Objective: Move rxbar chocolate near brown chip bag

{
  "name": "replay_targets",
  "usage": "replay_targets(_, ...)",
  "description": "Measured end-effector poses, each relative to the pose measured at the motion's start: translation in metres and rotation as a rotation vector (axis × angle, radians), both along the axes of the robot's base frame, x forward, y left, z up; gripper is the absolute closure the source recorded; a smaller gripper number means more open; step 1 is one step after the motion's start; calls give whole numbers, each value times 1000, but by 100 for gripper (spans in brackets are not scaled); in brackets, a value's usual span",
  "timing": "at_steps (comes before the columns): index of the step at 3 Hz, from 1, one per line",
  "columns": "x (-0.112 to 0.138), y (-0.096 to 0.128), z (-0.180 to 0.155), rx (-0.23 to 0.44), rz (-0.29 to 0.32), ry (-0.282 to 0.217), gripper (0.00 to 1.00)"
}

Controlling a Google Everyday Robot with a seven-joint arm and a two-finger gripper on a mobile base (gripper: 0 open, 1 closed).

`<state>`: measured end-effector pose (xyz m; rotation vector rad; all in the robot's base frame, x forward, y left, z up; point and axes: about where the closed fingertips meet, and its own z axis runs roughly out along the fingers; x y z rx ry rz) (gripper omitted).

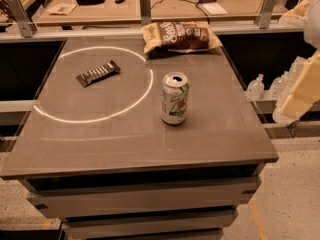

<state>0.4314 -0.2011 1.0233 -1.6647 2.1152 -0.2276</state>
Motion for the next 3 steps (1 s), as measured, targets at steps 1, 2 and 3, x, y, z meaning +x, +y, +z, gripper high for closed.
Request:
replay_targets(1, 0, 0, 0, 0, 0, 0, 0)
replay_targets(2, -3, 8, 14, -7, 85, -54, 0)
replay_targets(3, -10, 32, 33, -94, 264, -132, 0)
